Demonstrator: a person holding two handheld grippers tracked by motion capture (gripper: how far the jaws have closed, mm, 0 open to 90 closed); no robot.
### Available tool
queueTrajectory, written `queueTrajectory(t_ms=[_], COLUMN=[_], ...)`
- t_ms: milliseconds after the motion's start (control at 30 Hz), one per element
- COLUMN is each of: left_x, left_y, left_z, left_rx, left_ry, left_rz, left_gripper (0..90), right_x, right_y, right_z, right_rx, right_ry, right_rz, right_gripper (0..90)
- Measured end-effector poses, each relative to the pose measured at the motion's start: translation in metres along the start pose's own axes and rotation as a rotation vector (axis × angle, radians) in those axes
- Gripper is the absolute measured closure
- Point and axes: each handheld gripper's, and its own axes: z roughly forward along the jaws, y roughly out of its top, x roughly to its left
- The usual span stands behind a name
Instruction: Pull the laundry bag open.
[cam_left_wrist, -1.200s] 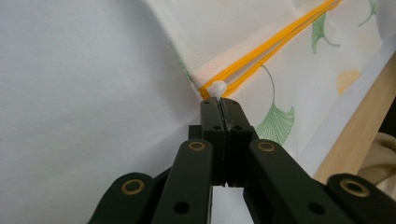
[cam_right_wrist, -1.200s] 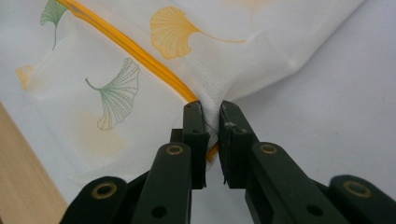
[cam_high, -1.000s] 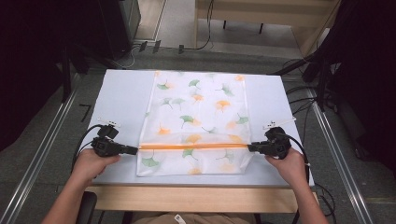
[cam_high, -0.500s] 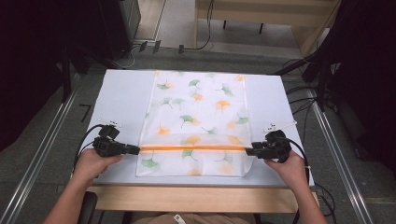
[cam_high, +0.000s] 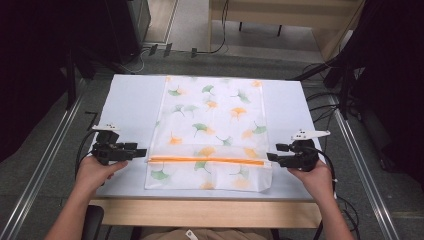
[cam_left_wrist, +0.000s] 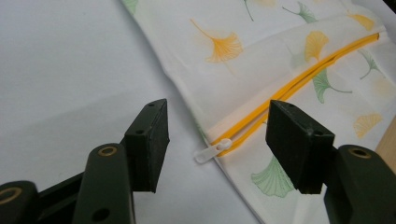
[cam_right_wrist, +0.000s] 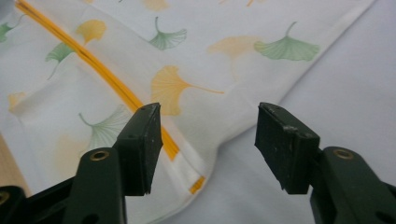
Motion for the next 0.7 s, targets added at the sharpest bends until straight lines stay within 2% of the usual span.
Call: queueTrajectory(t_ms=[100, 133, 167, 200, 267, 300, 333, 367, 400, 567, 667, 700], left_x=[0.003, 0.007, 0.007, 0.011, 0.013, 0.014, 0.019, 0.019, 0.022, 0.029, 0.039, 0.039], left_y=[-0.001, -0.001, -0.001, -0.002, -0.002, -0.002, -0.003, -0.003, -0.004, -0.007, -0.008, -0.008], left_z=[-0.003, -0.006, -0.006, -0.009, -0.009, -0.010, -0.012, -0.012, -0.013, -0.015, -0.017, -0.017], left_rx=[-0.017, -0.034, -0.034, -0.048, -0.054, -0.062, -0.067, -0.067, -0.075, -0.093, -0.100, -0.100], left_ry=[0.015, 0.035, 0.035, 0.067, 0.083, 0.098, 0.121, 0.121, 0.148, 0.169, 0.186, 0.186], left_rz=[-0.004, -0.008, -0.008, -0.003, -0.004, -0.009, -0.017, -0.017, -0.010, 0.012, -0.031, -0.031], left_gripper=[38.2, 38.1, 38.4, 39.6, 40.0, 40.0, 39.0, 38.4, 37.8, 31.0, 29.1, 28.8], right_x=[-0.007, -0.010, -0.010, -0.016, -0.021, -0.021, -0.029, -0.029, -0.038, -0.048, -0.051, -0.051], right_y=[-0.002, -0.004, -0.004, -0.008, -0.012, -0.012, -0.016, -0.016, -0.020, -0.026, -0.030, -0.030], right_z=[-0.007, -0.010, -0.010, -0.016, -0.019, -0.019, -0.020, -0.020, -0.021, -0.024, -0.027, -0.027], right_rx=[-0.020, -0.030, -0.030, -0.045, -0.053, -0.053, -0.060, -0.060, -0.056, -0.059, -0.075, -0.075], right_ry=[-0.039, -0.046, -0.046, -0.073, -0.107, -0.107, -0.127, -0.127, -0.145, -0.183, -0.216, -0.216], right_rz=[0.000, 0.009, 0.009, 0.018, 0.032, 0.032, 0.044, 0.044, 0.070, 0.096, 0.100, 0.100], right_gripper=[35.1, 34.3, 34.3, 33.2, 33.0, 33.0, 32.2, 32.2, 30.7, 29.4, 28.3, 28.3])
